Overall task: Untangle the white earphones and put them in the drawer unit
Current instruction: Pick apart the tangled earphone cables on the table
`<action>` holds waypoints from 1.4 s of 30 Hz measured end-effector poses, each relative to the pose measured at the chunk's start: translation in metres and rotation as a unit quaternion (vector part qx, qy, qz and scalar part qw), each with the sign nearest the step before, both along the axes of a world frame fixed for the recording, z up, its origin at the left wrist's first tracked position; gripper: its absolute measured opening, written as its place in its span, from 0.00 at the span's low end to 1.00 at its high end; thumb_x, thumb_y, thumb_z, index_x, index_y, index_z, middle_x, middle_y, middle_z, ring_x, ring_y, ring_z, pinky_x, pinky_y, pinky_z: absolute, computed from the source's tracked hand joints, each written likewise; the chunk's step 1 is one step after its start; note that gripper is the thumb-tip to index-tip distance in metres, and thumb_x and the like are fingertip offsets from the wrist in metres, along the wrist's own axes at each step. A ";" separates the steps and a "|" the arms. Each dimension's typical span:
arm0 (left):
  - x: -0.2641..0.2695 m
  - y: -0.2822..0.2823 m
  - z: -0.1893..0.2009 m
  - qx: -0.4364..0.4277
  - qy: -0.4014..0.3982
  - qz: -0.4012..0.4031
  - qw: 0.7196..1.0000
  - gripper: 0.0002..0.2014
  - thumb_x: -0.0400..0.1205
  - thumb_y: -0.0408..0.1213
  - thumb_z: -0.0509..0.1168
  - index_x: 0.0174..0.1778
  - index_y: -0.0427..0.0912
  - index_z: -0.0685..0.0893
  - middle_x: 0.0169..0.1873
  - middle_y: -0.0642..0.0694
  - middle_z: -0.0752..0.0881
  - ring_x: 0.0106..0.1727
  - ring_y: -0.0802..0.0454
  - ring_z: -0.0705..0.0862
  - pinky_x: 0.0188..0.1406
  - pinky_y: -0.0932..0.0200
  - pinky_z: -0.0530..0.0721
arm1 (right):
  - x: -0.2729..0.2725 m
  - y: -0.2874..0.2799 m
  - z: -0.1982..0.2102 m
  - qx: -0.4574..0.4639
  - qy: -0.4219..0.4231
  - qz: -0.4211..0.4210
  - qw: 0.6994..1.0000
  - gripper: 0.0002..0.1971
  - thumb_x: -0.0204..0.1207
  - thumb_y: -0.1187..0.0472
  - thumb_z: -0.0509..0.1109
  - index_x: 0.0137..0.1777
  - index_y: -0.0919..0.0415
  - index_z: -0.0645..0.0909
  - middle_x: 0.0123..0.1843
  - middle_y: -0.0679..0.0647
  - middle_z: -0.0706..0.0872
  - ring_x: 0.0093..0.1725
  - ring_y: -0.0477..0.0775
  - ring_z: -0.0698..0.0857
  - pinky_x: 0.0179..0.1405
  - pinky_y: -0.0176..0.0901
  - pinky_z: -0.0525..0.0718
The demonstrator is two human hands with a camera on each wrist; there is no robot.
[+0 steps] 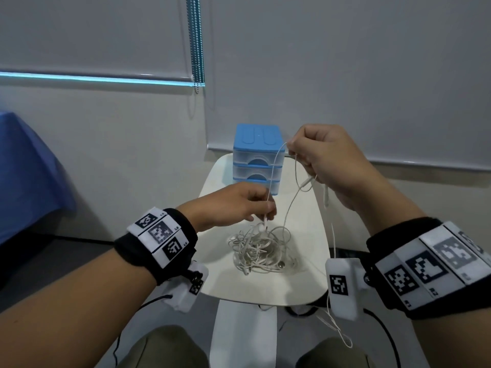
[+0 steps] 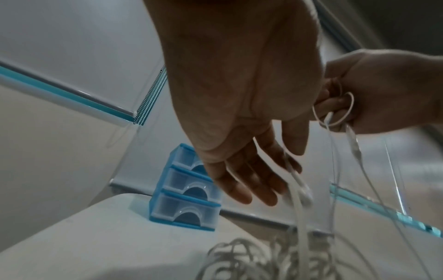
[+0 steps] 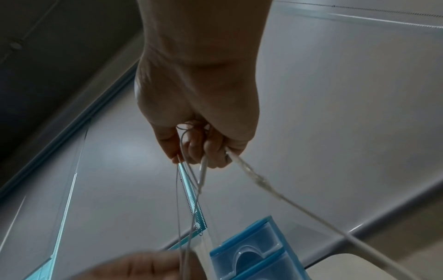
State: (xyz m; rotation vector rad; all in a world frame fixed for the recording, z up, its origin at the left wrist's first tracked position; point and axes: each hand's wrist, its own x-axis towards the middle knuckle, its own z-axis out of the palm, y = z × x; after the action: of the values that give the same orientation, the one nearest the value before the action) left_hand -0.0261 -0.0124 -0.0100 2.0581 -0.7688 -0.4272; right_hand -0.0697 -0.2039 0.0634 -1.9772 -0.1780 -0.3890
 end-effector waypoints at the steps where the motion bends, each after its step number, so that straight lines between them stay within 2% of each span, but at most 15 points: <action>1: -0.001 -0.002 0.003 -0.028 0.001 0.005 1.000 0.12 0.93 0.40 0.61 0.49 0.40 0.86 0.49 0.46 0.93 0.53 0.49 0.89 0.63 0.49 0.84 | 0.000 0.001 -0.001 0.004 0.010 0.006 1.000 0.10 0.82 0.62 0.70 0.38 0.61 0.81 0.25 0.45 0.72 0.23 0.42 0.66 0.23 0.33 0.65; 5: -0.012 -0.014 0.012 -0.211 0.018 0.054 0.976 0.16 0.95 0.39 0.54 0.44 0.37 0.78 0.31 0.40 0.85 0.38 0.42 0.87 0.44 0.45 0.79 | -0.004 0.009 0.001 0.032 0.028 0.050 0.998 0.09 0.86 0.61 0.69 0.43 0.59 0.79 0.27 0.49 0.74 0.20 0.41 0.68 0.19 0.27 0.66; 7: -0.017 -0.021 0.008 -0.278 0.022 0.084 0.957 0.17 0.95 0.39 0.53 0.49 0.31 0.78 0.32 0.41 0.84 0.37 0.44 0.87 0.39 0.48 0.76 | -0.009 0.012 0.001 0.026 0.028 0.076 0.996 0.08 0.87 0.62 0.68 0.45 0.60 0.79 0.28 0.52 0.74 0.20 0.42 0.68 0.19 0.27 0.67; 10: -0.025 -0.033 0.000 -0.320 0.057 0.090 0.942 0.19 0.96 0.41 0.51 0.60 0.24 0.75 0.40 0.41 0.89 0.47 0.45 0.90 0.44 0.49 0.77 | -0.011 0.012 -0.001 0.034 0.014 0.085 0.996 0.07 0.88 0.63 0.67 0.49 0.65 0.79 0.25 0.52 0.75 0.19 0.44 0.70 0.20 0.29 0.69; 13: -0.030 -0.039 -0.004 -0.305 0.059 0.081 0.947 0.17 0.96 0.41 0.50 0.58 0.30 0.77 0.45 0.43 0.91 0.51 0.44 0.91 0.47 0.51 0.78 | -0.009 0.010 -0.008 0.055 -0.003 0.054 0.997 0.08 0.88 0.60 0.68 0.47 0.62 0.79 0.23 0.50 0.75 0.20 0.46 0.70 0.22 0.33 0.70; 15: -0.029 -0.037 -0.003 -0.279 0.046 0.083 0.956 0.16 0.96 0.42 0.50 0.54 0.39 0.80 0.45 0.44 0.90 0.48 0.45 0.89 0.45 0.54 0.79 | -0.005 0.006 -0.014 0.060 -0.012 0.029 0.998 0.09 0.87 0.57 0.70 0.45 0.59 0.80 0.25 0.48 0.76 0.25 0.47 0.71 0.27 0.38 0.71; 18: -0.024 -0.029 -0.001 -0.260 0.034 0.115 0.958 0.16 0.95 0.44 0.52 0.49 0.45 0.82 0.36 0.45 0.86 0.34 0.50 0.82 0.29 0.60 0.73 | -0.001 -0.001 -0.026 0.056 -0.009 0.004 0.998 0.10 0.85 0.54 0.72 0.43 0.55 0.81 0.31 0.51 0.75 0.33 0.52 0.70 0.34 0.48 0.69; 20: -0.023 -0.023 0.000 -0.229 0.026 0.124 0.965 0.17 0.95 0.44 0.52 0.49 0.43 0.83 0.34 0.44 0.85 0.31 0.52 0.81 0.25 0.64 0.71 | 0.001 -0.004 -0.036 0.055 0.018 -0.001 0.998 0.12 0.84 0.53 0.73 0.40 0.53 0.80 0.31 0.50 0.74 0.31 0.51 0.68 0.34 0.46 0.67; 22: -0.026 -0.017 0.000 -0.182 0.027 0.104 0.977 0.17 0.95 0.43 0.52 0.51 0.42 0.83 0.37 0.38 0.88 0.33 0.53 0.85 0.28 0.67 0.74 | 0.000 -0.005 -0.047 0.050 0.052 -0.005 0.997 0.14 0.82 0.53 0.74 0.35 0.52 0.80 0.28 0.45 0.73 0.30 0.49 0.68 0.33 0.43 0.64; 24: -0.029 -0.013 0.001 -0.163 0.041 0.077 0.983 0.17 0.96 0.44 0.51 0.53 0.42 0.82 0.41 0.36 0.91 0.40 0.47 0.90 0.36 0.61 0.76 | 0.000 -0.005 -0.055 0.037 0.070 -0.015 0.997 0.15 0.81 0.53 0.75 0.33 0.53 0.80 0.28 0.46 0.72 0.31 0.50 0.68 0.32 0.43 0.64; 26: -0.032 -0.009 0.002 -0.171 0.059 0.078 0.980 0.17 0.96 0.45 0.51 0.56 0.40 0.83 0.43 0.38 0.92 0.48 0.36 0.93 0.45 0.52 0.79 | 0.001 -0.005 -0.061 0.027 0.084 -0.030 0.996 0.15 0.81 0.53 0.75 0.33 0.56 0.80 0.30 0.52 0.72 0.30 0.51 0.68 0.30 0.43 0.64; 29: -0.030 -0.004 0.004 -0.176 0.050 0.105 0.977 0.18 0.95 0.45 0.53 0.59 0.40 0.86 0.49 0.36 0.92 0.52 0.36 0.93 0.50 0.50 0.82 | 0.002 -0.008 -0.067 0.025 0.098 -0.055 0.993 0.17 0.81 0.53 0.75 0.33 0.59 0.79 0.29 0.53 0.72 0.28 0.51 0.67 0.27 0.40 0.64; 35: -0.026 -0.002 0.004 -0.155 0.029 0.117 0.981 0.17 0.95 0.44 0.54 0.58 0.45 0.88 0.53 0.38 0.90 0.53 0.40 0.93 0.44 0.56 0.83 | 0.004 -0.019 -0.071 0.017 0.108 -0.088 0.990 0.16 0.79 0.53 0.77 0.32 0.57 0.80 0.23 0.46 0.74 0.22 0.46 0.68 0.27 0.40 0.65; 39: -0.020 -0.005 -0.003 -0.121 -0.033 0.132 0.983 0.16 0.94 0.42 0.56 0.55 0.44 0.90 0.50 0.42 0.91 0.45 0.49 0.90 0.39 0.60 0.83 | -0.002 -0.027 -0.052 0.060 0.068 -0.081 0.993 0.16 0.77 0.55 0.79 0.31 0.57 0.79 0.25 0.48 0.73 0.26 0.48 0.68 0.29 0.41 0.63; 42: -0.016 -0.006 -0.001 -0.138 -0.006 0.113 0.984 0.15 0.94 0.41 0.58 0.55 0.40 0.90 0.48 0.42 0.91 0.40 0.52 0.87 0.37 0.59 0.84 | -0.007 -0.028 -0.031 0.049 0.027 -0.072 0.996 0.16 0.76 0.55 0.80 0.36 0.63 0.80 0.25 0.47 0.72 0.26 0.47 0.67 0.29 0.41 0.64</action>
State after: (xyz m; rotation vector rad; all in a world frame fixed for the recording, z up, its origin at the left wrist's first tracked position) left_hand -0.0418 -0.0180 -0.0110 1.8605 -0.5585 -0.1688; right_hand -0.0763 -0.2318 0.0325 -1.9065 0.0186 -0.4296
